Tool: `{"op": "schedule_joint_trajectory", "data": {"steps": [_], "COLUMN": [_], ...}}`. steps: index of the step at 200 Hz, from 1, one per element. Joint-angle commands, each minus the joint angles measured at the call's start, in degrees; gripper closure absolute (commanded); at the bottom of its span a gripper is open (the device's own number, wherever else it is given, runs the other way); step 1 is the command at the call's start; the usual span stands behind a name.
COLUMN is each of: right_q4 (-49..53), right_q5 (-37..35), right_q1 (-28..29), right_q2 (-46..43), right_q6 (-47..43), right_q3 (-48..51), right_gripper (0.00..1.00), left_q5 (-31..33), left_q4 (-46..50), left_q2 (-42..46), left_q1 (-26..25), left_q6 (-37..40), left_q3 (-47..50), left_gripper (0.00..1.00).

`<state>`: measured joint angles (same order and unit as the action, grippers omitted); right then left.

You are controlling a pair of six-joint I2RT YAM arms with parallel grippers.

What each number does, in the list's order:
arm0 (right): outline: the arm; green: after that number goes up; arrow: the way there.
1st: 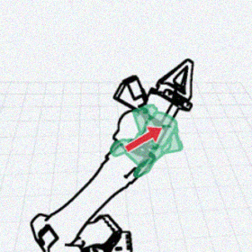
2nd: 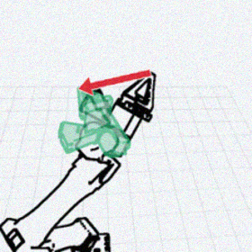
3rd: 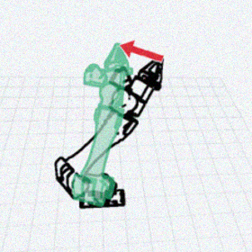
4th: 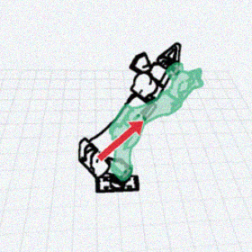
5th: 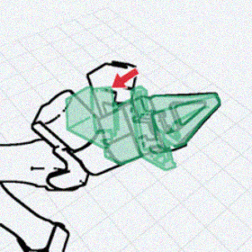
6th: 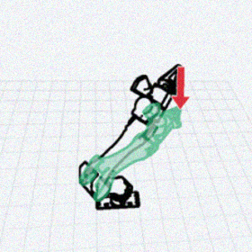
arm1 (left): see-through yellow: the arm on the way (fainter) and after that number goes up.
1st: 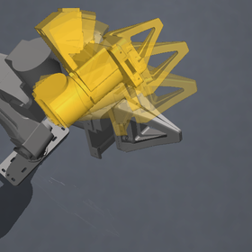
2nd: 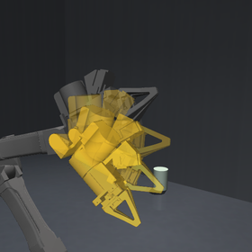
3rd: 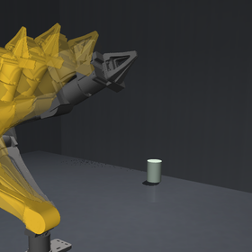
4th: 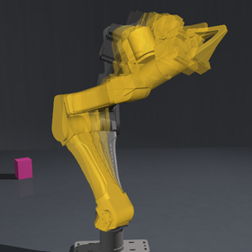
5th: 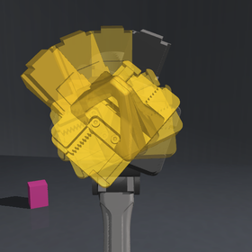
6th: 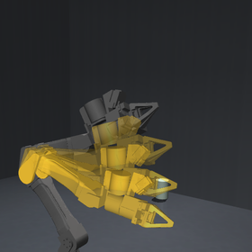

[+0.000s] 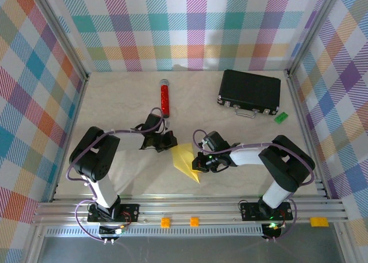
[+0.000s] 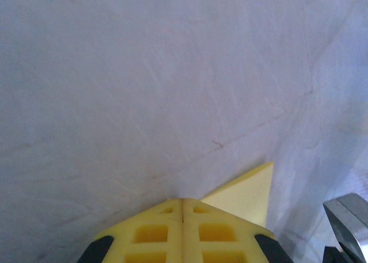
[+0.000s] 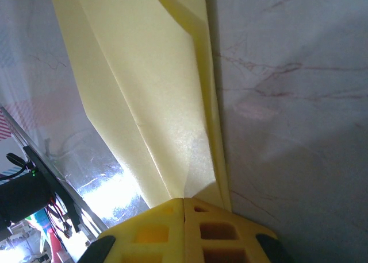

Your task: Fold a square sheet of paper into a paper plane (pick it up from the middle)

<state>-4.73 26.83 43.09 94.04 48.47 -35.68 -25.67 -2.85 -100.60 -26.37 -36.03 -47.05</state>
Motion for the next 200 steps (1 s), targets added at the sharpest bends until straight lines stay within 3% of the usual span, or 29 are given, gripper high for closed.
{"op": "schedule_joint_trajectory", "data": {"steps": [1,60,90,149,172,200], "right_q4": [8.2,9.4,10.2,13.7,13.5,12.2], "right_q5": [-2.9,-1.6,-0.7,-3.6,-3.4,-0.7], "right_q1": [0.3,0.3,0.2,0.2,0.3,1.2], "right_q2": [2.4,1.4,-1.1,-11.9,-17.0,-21.0], "right_q6": [-1.7,-4.1,-5.2,-3.5,-0.3,3.1], "right_q3": [1.6,-1.3,-4.2,-1.1,3.7,7.7], "right_gripper": [0.99,0.96,0.91,0.73,0.63,0.59], "left_q5": [1.9,3.4,2.6,0.3,0.1,0.5], "left_q4": [3.7,4.8,3.2,-1.0,-1.8,-2.9], "left_q2": [-0.6,8.6,12.6,8.1,6.1,3.3], "left_q1": [0.8,0.8,-1.6,-8.5,-9.7,-9.8], "left_q6": [2.3,0.3,-0.8,-1.7,-1.5,-1.6], "left_q3": [-1.6,0.2,2.5,3.2,3.0,3.0], "left_gripper": [0.99,0.95,0.93,0.94,0.95,0.95]}}
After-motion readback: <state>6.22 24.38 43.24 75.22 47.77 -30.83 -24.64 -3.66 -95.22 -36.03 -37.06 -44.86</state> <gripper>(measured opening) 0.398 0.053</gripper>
